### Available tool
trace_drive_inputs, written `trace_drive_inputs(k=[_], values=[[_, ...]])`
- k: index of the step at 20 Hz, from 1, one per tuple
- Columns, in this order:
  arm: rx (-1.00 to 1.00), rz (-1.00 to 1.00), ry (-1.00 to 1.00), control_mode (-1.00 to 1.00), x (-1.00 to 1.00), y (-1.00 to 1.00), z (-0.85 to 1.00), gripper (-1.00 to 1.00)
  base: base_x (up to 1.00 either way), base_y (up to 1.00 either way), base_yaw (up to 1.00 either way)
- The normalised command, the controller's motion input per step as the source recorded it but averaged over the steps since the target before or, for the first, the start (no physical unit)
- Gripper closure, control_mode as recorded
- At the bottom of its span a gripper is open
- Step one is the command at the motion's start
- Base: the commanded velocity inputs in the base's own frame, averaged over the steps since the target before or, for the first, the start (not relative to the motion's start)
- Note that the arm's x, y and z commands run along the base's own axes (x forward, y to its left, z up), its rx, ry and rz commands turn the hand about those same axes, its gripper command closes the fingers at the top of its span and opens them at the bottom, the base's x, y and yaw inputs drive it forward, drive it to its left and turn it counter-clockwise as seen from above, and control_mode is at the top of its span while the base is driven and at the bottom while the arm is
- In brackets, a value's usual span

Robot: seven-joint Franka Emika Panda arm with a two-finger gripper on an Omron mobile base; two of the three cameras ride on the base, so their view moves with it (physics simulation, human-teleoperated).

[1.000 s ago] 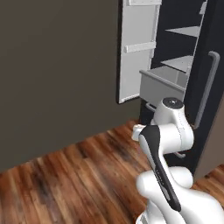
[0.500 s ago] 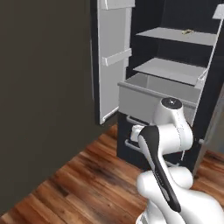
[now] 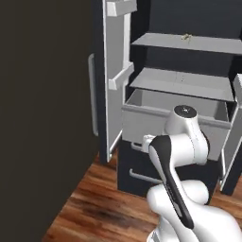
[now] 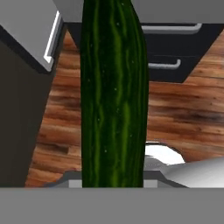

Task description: Place the onion and cucumber inside the fridge drawer. Close the drawer after placing the vegetables.

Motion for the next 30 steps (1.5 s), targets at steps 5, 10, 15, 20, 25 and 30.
trace_drive_inputs(k=[5,10,15,20,25,30], values=[[0.0,0.0,0.0,1.0,0.0,0.0,0.0,1.0,0.88,0.08,-0.42],[0.0,0.0,0.0,1.0,0.0,0.0,0.0,1.0,0.71,-0.07,-0.31],[0.0,0.0,0.0,1.0,0.0,0.0,0.0,1.0,0.34,-0.01,-0.25],[0.0,0.0,0.0,1.0,0.0,0.0,0.0,1.0,0.21,0.15,-0.17],[0.0,0.0,0.0,1.0,0.0,0.0,0.0,1.0,0.45,0.28,-0.17],[0.0,0.0,0.0,1.0,0.0,0.0,0.0,1.0,0.56,0.16,-0.12]])
